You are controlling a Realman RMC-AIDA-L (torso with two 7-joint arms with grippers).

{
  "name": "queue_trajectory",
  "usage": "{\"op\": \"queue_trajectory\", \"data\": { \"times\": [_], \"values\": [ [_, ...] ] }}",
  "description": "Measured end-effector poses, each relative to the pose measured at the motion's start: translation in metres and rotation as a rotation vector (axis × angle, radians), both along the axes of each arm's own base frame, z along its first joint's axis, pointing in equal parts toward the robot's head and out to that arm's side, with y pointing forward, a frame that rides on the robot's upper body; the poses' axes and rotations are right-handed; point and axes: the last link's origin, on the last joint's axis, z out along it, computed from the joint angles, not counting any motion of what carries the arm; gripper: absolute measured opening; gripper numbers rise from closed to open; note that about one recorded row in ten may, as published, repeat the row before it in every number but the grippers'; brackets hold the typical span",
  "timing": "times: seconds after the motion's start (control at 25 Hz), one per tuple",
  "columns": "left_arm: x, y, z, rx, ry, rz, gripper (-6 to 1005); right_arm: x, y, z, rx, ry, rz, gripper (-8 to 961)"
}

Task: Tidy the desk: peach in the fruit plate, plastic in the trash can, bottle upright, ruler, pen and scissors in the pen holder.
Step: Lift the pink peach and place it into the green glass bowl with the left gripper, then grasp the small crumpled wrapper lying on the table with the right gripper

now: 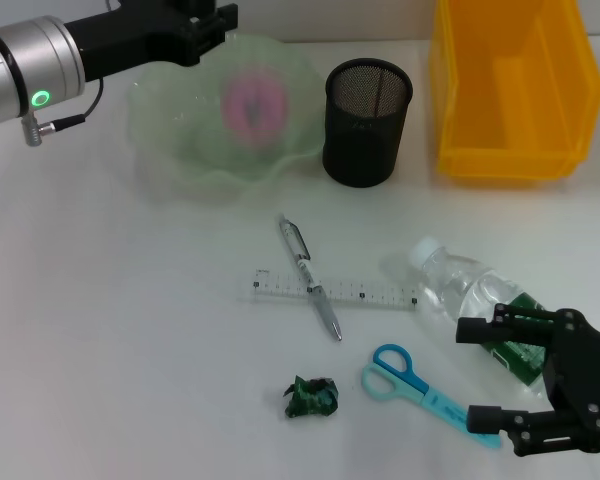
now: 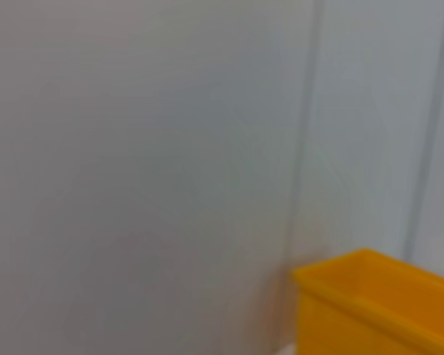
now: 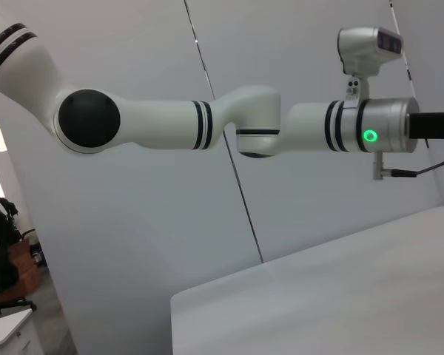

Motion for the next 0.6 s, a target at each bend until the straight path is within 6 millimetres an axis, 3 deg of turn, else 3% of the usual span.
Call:
{"op": "queue_trajectory", "data": {
  "times": [0.2,0.28,0.36,0.4,0.56,0.6],
  "values": [
    [-0.002,0.001,0.006,0.053,-0.064,0.017,283,-0.001,0.001,-0.001,0.003,0.004,-0.001,817],
    [-0.002,-0.001,0.007,0.053,-0.077,0.012,381,-0.002,0.002,-0.001,0.006,0.006,0.003,817],
    [-0.005,-0.014,0.011,0.030,-0.122,-0.035,478,-0.003,0.004,0.000,0.008,0.010,-0.001,817],
    [-0.005,-0.032,0.013,-0.017,-0.159,-0.109,527,-0.004,0.008,0.003,0.021,0.025,-0.029,817],
    [-0.010,-0.050,0.014,-0.071,-0.179,-0.164,662,-0.002,0.020,0.019,0.063,0.051,-0.115,816],
    [-0.021,-0.077,0.015,-0.165,-0.186,-0.219,696,-0.002,0.029,0.033,0.074,0.057,-0.157,816]
  ]
}}
